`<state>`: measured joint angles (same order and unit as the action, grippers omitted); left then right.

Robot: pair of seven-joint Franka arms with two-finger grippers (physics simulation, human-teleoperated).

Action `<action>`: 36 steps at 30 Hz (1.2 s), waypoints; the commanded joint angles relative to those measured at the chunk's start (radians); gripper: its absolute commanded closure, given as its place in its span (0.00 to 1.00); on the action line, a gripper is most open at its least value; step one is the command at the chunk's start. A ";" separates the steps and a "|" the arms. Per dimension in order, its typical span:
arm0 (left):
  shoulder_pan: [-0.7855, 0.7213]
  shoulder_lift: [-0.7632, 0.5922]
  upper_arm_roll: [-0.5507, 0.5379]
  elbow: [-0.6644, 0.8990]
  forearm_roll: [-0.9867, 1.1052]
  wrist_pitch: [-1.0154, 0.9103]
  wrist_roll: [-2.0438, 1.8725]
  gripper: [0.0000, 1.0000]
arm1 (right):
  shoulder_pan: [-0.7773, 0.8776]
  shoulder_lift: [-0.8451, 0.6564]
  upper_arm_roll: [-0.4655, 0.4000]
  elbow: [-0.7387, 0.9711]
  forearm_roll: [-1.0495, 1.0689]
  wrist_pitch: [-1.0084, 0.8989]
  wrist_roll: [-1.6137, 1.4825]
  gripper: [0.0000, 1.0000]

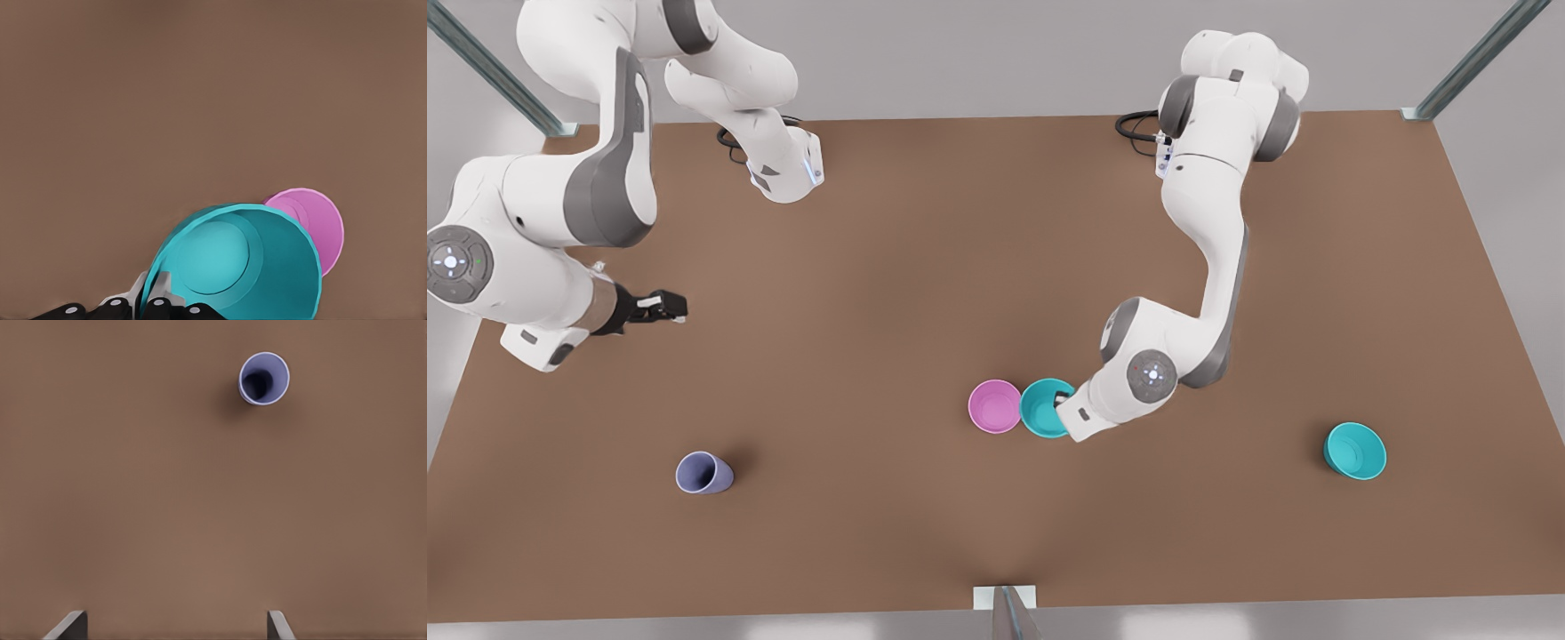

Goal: Stack the blue bowl on the pink bowl

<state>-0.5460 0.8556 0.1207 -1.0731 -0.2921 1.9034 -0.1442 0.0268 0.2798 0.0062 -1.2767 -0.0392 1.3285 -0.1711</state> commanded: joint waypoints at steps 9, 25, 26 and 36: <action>-0.084 0.077 -0.016 0.044 -0.024 0.049 -0.778 0.79 | -0.004 0.007 0.000 -0.003 0.007 0.003 -0.070 0.00; -0.107 0.111 -0.036 0.041 -0.025 0.108 -0.813 0.79 | -0.002 0.022 0.001 -0.004 0.007 0.009 -0.068 0.00; -0.107 0.111 -0.036 0.041 -0.025 0.108 -0.813 0.79 | -0.002 0.022 0.001 -0.004 0.007 0.009 -0.068 0.00; -0.104 0.109 -0.052 0.016 -0.027 0.102 -0.848 0.79 | -0.002 0.025 0.001 -0.004 0.007 0.009 -0.068 0.00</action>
<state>-0.6515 0.9666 0.0701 -1.0533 -0.3165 2.0045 -0.8602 0.0245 0.3064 0.0077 -1.2813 -0.0324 1.3379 -0.2305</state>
